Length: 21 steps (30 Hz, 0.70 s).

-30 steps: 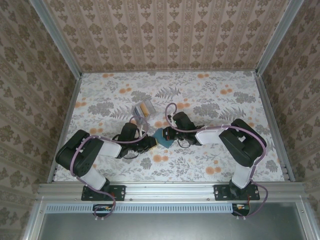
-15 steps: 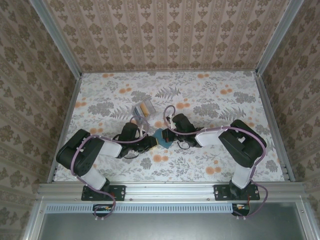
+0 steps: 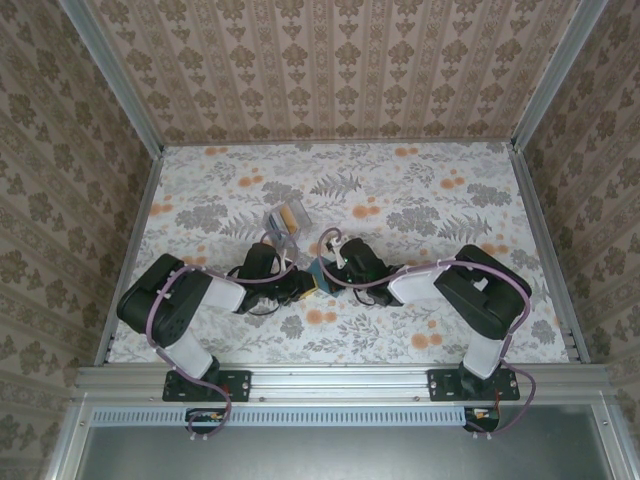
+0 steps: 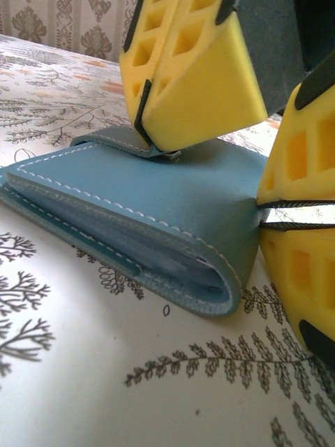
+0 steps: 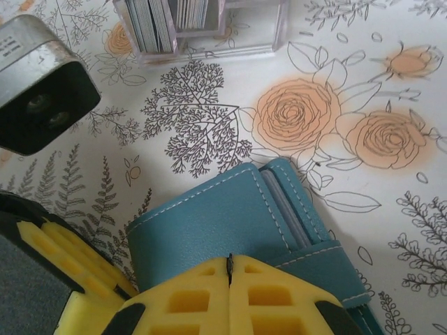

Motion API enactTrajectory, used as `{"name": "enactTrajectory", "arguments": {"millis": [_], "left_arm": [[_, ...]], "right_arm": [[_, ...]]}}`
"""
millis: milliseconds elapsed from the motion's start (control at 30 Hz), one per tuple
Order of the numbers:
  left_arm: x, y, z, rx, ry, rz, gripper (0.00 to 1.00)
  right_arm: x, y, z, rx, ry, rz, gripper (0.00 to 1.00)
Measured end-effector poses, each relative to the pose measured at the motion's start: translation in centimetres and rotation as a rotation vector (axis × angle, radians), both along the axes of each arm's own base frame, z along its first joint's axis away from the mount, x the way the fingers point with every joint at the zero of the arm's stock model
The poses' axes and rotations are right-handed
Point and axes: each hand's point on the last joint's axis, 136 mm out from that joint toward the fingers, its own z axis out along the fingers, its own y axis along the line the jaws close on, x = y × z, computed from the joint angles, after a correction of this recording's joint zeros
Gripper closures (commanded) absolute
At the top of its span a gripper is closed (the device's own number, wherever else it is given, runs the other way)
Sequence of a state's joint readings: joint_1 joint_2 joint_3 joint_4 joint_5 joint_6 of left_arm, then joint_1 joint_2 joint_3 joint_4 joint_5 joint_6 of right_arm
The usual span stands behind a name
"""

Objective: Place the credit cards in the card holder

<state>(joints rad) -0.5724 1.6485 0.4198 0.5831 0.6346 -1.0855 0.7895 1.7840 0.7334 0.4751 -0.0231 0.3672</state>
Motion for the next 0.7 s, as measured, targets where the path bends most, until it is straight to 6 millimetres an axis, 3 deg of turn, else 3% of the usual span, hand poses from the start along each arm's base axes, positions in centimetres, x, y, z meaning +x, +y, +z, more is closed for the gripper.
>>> {"name": "enactTrajectory", "arguments": {"millis": [267, 533, 700], "left_arm": [[0.21, -0.1, 0.06, -0.015, 0.007, 0.007, 0.84], [0.34, 0.08, 0.12, -0.03, 0.006, 0.01, 0.84], [0.55, 0.31, 0.52, -0.029, -0.028, 0.021, 0.76]], "right_arm": [[-0.7, -0.86, -0.29, -0.029, -0.147, -0.031, 1.0], [-0.33, -0.34, -0.4, -0.038, -0.229, -0.059, 1.0], [-0.56, -0.59, 0.16, -0.059, -0.209, -0.062, 0.74]]}}
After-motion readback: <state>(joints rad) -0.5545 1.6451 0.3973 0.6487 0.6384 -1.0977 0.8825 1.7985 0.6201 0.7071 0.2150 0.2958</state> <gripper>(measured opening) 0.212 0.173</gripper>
